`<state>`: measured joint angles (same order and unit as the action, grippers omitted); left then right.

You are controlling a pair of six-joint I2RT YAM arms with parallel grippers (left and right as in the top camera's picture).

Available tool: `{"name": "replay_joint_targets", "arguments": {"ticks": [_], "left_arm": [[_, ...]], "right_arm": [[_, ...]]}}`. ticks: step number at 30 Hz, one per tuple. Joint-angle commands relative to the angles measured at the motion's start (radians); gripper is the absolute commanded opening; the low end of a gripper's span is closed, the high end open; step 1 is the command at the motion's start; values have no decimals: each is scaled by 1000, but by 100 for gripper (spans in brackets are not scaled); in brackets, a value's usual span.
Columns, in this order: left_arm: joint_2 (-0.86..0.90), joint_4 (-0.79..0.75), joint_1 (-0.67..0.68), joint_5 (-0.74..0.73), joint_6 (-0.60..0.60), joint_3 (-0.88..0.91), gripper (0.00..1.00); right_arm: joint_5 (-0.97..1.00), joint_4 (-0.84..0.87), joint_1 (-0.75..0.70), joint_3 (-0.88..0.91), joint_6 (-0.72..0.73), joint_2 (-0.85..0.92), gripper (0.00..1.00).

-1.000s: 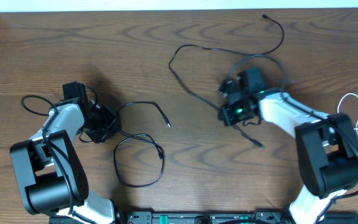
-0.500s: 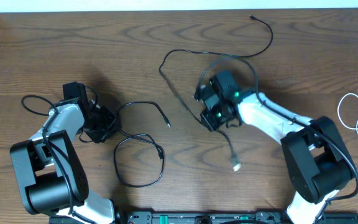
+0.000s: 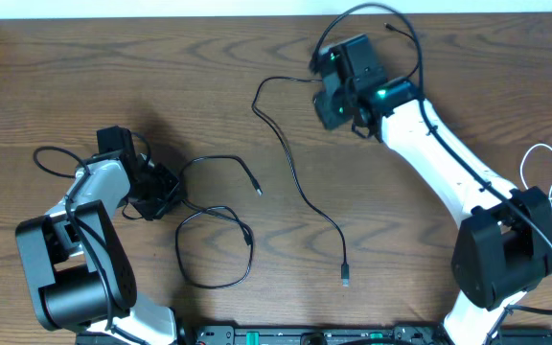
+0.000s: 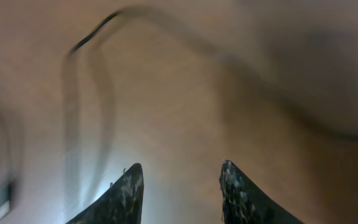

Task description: Untangle cables

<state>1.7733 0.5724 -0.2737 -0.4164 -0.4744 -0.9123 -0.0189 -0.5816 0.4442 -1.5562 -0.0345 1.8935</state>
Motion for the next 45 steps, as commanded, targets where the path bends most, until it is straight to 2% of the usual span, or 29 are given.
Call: {"name": "replay_joint_targets", "arguments": {"ticks": [1,5,6,10,15,20,25,30,32,35,37,39,45], "left_arm": [[121,-10,11,180,5,87,8],[121,-10,11,180,5,87,9],[121,-13,11,181,5,87,15],[121,-20,11,181,5,87,14],[121,-21,11,181,5,87,14],[121,-32,11,181,5,88,14],[121,-39,11,181,5,88,14],[121,-39,11,180,5,88,14],[121,-39,11,180,5,88,14],[121,-39,12,180,5,88,13],[121,-39,11,180,5,88,14],[121,-39,11,180,0,88,14],[121,-39,11,180,-18,88,14]], "right_arm": [[222,88,-42,19,12,54,34],[219,181,-85,19,42,122,39],[219,228,-109,19,59,159,39],[219,320,-146,19,90,246,42],[219,406,-184,19,90,335,41],[192,445,-214,19,159,387,42],[14,460,-232,19,183,405,42],[0,430,-228,19,199,405,41],[-17,429,-227,19,198,404,34],[-29,452,-229,18,194,373,14],[-30,470,-233,18,195,354,5],[-29,504,-234,18,195,350,1],[55,585,-234,18,195,367,1]]}}
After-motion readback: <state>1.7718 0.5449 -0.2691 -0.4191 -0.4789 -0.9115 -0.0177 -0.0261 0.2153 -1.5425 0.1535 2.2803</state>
